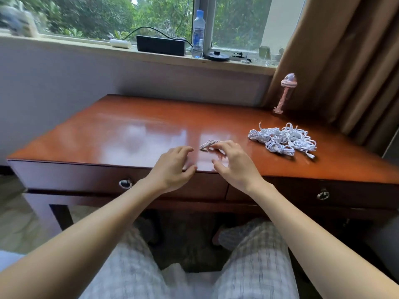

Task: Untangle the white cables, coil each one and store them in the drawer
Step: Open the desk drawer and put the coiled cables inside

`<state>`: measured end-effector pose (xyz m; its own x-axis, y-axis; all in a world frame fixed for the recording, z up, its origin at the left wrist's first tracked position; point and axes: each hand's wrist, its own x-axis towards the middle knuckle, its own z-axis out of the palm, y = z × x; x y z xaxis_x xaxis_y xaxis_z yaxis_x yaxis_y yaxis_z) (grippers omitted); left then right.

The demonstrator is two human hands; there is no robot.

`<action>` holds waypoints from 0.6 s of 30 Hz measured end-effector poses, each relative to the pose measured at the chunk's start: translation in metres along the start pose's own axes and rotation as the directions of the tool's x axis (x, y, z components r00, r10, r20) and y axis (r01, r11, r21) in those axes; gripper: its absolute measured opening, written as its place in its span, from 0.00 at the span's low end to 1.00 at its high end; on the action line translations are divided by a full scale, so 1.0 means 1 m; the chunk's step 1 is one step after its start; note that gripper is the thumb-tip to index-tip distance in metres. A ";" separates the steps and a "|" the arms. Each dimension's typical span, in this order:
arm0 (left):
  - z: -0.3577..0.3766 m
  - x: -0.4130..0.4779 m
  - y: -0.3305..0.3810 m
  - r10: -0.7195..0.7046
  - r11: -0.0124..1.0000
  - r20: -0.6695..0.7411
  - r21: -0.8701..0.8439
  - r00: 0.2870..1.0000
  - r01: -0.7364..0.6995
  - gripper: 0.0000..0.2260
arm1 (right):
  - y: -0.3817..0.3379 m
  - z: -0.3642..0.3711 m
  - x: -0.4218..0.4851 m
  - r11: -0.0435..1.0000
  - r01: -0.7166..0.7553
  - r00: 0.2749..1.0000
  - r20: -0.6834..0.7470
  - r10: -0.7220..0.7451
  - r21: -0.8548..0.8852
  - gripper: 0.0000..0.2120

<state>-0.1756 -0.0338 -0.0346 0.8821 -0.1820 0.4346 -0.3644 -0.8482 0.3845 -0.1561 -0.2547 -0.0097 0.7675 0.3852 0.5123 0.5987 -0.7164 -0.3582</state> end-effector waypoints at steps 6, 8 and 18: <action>-0.023 -0.060 -0.028 -0.029 0.994 -0.130 0.100 0.991 0.042 0.19 | -0.044 0.030 -0.021 0.997 0.077 0.994 0.072 -0.078 0.008 0.17; -0.029 -0.081 -0.039 -0.063 0.990 -0.169 0.112 0.984 0.083 0.18 | -0.057 0.045 -0.027 0.993 0.116 0.988 0.094 -0.119 0.030 0.17; -0.033 -0.162 -0.078 -0.279 0.954 -0.194 0.056 0.941 0.294 0.18 | -0.107 0.106 -0.037 0.971 0.223 0.955 0.182 -0.235 0.085 0.17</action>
<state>-0.3002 0.0779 -0.1079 0.8734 0.1615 0.4594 -0.0714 -0.8907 0.4489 -0.2249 -0.1309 -0.0729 0.6339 0.6421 0.4311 0.7719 -0.5606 -0.2999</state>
